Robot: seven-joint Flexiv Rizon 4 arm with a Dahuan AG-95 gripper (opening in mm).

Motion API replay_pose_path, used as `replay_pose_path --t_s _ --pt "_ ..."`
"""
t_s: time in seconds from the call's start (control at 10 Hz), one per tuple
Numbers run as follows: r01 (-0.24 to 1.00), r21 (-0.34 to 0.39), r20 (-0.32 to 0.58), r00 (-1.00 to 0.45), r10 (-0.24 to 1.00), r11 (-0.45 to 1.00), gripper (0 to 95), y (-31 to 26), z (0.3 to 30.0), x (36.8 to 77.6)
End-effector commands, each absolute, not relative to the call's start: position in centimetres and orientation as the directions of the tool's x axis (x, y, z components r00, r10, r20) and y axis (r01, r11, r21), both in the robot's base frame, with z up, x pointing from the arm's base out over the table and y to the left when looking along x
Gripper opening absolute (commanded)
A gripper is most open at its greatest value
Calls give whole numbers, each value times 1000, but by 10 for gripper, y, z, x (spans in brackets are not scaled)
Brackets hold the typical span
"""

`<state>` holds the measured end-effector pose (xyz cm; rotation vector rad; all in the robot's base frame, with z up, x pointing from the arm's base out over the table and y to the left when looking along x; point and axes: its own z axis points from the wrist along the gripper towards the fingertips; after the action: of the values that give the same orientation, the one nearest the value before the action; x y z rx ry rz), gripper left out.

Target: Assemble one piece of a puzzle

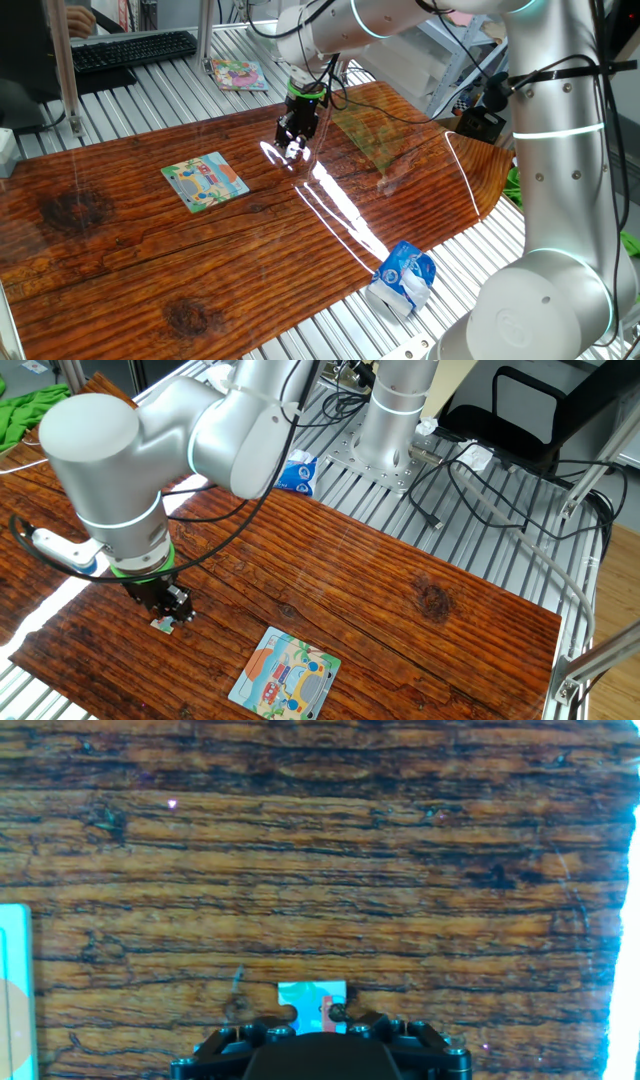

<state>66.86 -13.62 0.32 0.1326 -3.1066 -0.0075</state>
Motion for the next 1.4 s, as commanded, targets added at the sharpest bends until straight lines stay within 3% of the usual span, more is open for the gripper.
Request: replay_pose_path --t_s 0.1,0.5,0.6,1.4 --pt "-80 4 33 -996 -80 997 570 -136 3 667" --pt "-75 4 32 -997 -75 997 570 -135 0 664" --pt "-72 5 30 -997 -72 997 380 -135 -1 662" --pt "-82 5 24 -996 -82 997 380 -135 -1 659"
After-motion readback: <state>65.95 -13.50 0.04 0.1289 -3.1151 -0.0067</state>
